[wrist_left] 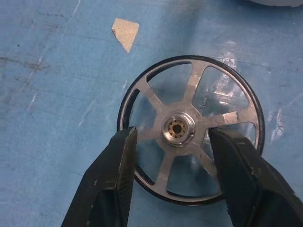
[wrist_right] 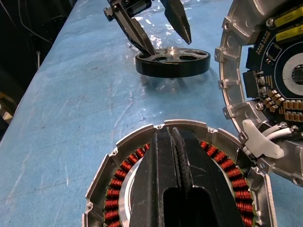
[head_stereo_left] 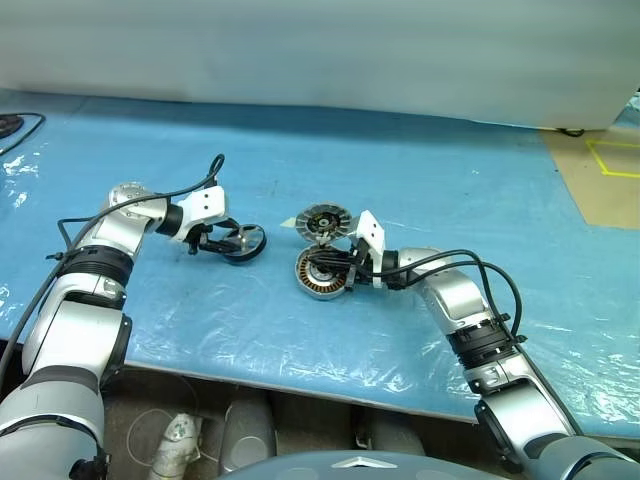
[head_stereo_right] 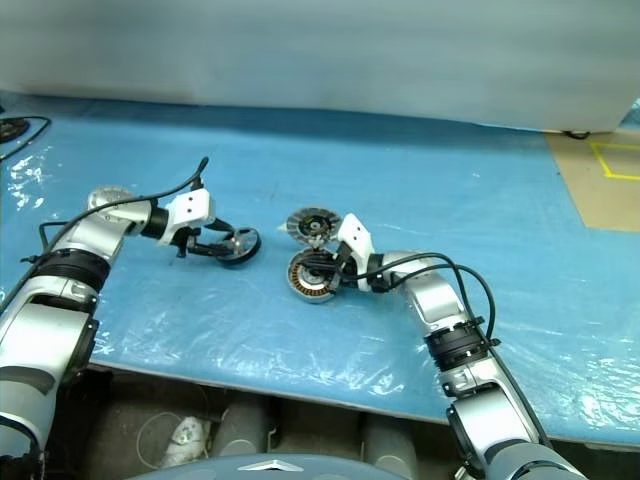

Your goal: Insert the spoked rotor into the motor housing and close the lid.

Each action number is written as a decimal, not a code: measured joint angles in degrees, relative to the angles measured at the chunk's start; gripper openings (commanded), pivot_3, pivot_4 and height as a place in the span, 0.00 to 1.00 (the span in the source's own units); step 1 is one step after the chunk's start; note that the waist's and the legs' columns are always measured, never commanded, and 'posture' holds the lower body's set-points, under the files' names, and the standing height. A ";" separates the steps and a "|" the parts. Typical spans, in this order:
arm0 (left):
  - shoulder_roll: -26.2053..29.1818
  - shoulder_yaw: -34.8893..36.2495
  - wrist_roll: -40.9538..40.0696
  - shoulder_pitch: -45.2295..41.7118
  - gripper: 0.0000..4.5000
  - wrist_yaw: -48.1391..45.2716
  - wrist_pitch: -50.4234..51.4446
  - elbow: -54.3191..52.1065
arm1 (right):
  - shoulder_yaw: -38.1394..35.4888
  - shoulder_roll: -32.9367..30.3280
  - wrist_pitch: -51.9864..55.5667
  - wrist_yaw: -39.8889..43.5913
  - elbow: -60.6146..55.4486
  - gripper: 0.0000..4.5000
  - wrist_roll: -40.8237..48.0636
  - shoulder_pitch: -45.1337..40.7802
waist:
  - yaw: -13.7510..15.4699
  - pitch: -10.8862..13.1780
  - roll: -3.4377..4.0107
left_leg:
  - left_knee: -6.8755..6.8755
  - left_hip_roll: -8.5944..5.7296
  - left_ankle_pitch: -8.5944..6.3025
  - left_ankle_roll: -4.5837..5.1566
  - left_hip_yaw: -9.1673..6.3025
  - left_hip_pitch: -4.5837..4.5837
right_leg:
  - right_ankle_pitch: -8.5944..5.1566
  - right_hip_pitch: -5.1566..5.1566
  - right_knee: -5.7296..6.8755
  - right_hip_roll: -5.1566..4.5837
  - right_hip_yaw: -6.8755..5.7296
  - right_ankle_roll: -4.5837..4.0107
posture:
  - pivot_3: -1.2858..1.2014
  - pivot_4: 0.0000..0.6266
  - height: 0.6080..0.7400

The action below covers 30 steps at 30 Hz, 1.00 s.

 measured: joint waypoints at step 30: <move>1.66 -1.47 0.89 2.80 0.39 -7.41 -6.46 -3.43 | -0.03 0.83 -0.76 -0.10 0.00 0.00 -0.52 -0.42 | 0.54 -0.03 0.05 | -0.28 -0.02 -0.01 -0.02 0.09 0.21 | -0.03 -0.02 -0.04 -0.01 0.10 -0.05 | 0.52 0.24 1.00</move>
